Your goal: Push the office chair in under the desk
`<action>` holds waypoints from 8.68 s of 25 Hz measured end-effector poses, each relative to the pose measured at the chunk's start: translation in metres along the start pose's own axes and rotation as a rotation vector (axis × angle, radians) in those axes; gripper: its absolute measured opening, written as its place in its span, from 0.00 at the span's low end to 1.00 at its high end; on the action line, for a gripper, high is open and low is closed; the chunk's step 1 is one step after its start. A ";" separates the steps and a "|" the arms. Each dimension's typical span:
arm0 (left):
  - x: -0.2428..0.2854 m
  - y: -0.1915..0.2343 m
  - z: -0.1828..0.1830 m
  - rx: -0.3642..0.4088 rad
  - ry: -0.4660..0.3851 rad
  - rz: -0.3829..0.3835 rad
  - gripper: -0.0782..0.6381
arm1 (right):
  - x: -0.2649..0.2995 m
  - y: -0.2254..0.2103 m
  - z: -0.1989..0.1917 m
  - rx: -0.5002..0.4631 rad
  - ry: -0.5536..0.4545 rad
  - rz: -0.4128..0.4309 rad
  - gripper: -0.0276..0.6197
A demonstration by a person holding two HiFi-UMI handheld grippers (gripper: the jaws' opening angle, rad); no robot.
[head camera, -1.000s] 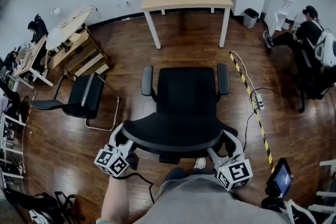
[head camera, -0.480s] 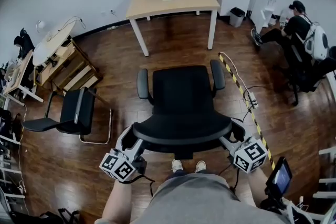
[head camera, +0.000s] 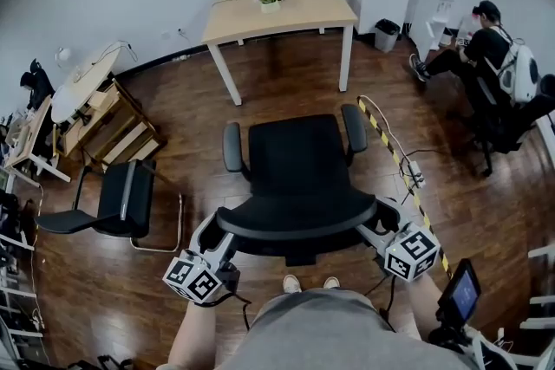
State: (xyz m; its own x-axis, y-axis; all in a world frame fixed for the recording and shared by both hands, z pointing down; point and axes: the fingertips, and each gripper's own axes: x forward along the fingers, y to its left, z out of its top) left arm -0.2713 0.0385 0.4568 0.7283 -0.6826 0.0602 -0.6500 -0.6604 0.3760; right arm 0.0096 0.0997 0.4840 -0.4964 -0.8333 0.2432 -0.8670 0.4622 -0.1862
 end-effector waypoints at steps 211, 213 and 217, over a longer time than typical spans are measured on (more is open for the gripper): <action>0.662 0.349 0.166 -0.077 0.146 -0.192 0.11 | 0.585 -0.427 0.240 -0.006 0.058 0.084 0.05; 0.666 0.346 0.164 -0.076 0.143 -0.188 0.11 | 0.585 -0.427 0.240 -0.003 0.056 0.083 0.05; 0.671 0.331 0.161 -0.073 0.139 -0.191 0.11 | 0.575 -0.431 0.241 0.013 0.053 0.068 0.05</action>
State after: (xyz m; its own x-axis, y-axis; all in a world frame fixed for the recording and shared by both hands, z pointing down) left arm -0.0334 -0.6886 0.4725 0.8624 -0.4950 0.1065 -0.4844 -0.7454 0.4579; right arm 0.1078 -0.6519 0.4748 -0.5560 -0.7829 0.2791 -0.8308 0.5129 -0.2164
